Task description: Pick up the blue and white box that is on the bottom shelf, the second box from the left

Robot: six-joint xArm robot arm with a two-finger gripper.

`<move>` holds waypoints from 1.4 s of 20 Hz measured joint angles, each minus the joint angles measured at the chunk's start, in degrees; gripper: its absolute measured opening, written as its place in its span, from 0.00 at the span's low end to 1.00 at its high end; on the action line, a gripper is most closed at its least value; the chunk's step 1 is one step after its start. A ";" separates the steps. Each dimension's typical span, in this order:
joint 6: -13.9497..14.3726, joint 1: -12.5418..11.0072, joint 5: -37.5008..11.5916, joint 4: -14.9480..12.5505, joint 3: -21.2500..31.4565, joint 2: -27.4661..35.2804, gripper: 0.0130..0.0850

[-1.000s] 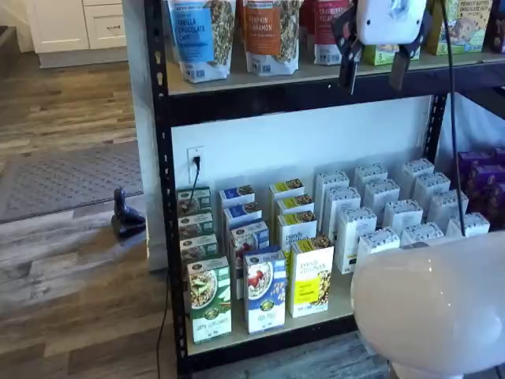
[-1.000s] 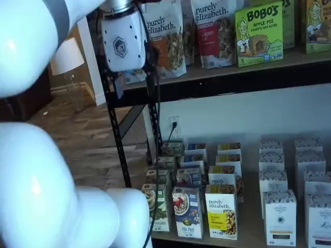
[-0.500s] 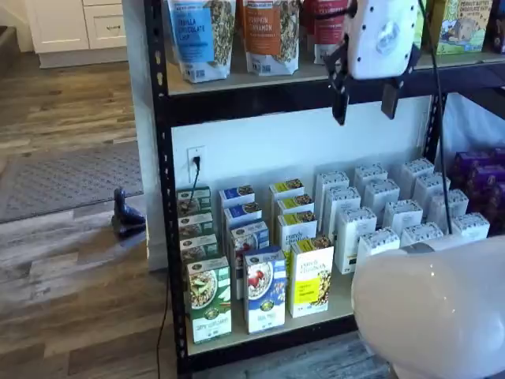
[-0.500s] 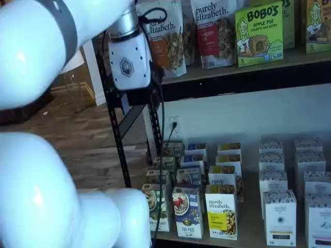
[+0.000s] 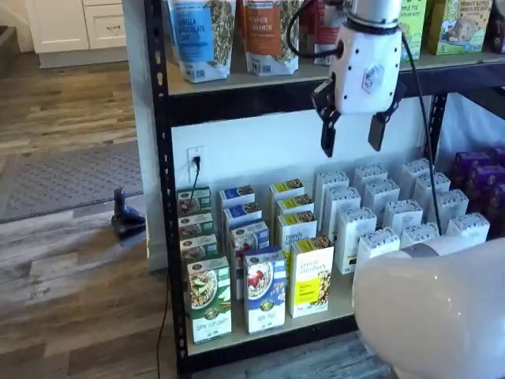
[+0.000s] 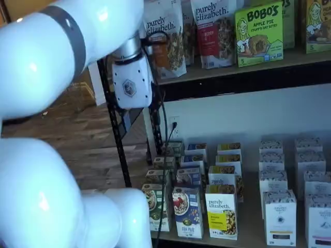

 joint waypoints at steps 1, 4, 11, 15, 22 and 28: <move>0.23 0.24 -0.47 -0.01 0.60 0.04 1.00; 1.39 1.48 -2.21 -0.52 2.62 0.23 1.00; 3.10 3.35 -7.46 -0.12 7.26 0.22 1.00; 4.69 4.92 -10.92 -0.96 9.99 -0.02 1.00; 5.66 6.07 -16.83 -0.57 14.30 0.66 1.00; 6.21 6.81 -21.25 -0.35 16.97 2.52 1.00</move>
